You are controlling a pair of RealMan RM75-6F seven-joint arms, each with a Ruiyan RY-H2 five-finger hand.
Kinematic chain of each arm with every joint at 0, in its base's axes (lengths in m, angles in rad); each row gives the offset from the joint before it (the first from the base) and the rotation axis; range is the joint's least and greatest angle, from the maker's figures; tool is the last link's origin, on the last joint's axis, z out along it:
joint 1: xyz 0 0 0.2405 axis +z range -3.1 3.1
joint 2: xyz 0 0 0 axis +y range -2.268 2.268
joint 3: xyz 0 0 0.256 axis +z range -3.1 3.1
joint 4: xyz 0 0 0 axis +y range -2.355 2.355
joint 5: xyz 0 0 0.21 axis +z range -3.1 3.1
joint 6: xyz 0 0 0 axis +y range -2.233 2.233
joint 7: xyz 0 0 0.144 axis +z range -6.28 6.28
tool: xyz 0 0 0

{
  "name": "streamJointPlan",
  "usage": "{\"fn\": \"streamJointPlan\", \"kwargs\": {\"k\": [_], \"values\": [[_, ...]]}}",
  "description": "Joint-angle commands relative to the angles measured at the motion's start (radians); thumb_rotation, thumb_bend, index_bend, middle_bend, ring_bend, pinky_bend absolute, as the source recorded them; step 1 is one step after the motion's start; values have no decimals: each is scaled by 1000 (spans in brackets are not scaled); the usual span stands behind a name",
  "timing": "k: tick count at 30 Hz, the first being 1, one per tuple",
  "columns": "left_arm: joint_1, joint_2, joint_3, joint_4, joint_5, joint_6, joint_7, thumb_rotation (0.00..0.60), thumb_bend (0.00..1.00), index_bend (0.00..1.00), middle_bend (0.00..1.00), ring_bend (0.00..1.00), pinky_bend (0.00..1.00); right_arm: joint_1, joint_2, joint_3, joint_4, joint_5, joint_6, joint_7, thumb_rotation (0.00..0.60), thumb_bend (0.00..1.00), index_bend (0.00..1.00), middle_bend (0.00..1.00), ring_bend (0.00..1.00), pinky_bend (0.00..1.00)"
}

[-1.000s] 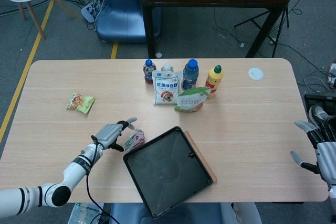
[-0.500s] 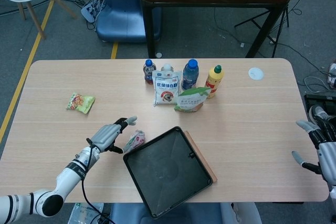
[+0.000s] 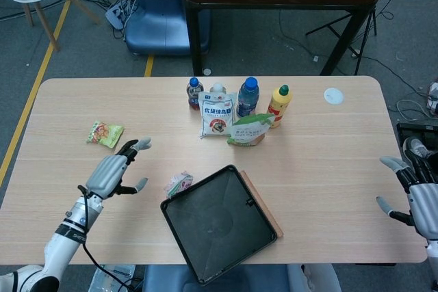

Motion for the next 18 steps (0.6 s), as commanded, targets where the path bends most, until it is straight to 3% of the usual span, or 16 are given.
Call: {"fn": "streamJointPlan", "kwargs": {"k": [1,8,18], "values": [[96,-12,19,55,57,172,78,600,345,77,149,40,261,10,11,-5,-12,0,-22,-14,600,242,177,220,30,60],[229,-25,58,128,75,357,167,600,345,103,149,40,250,34,24,-10,-19,-12,-59,-8,600,244,177,220,30,60],[376,-7,122,122,128,481,176,600,345,103,148,40,235,45,-1,-21,-18,-51,-55,-37,600,245,177,224,31,60]]}}
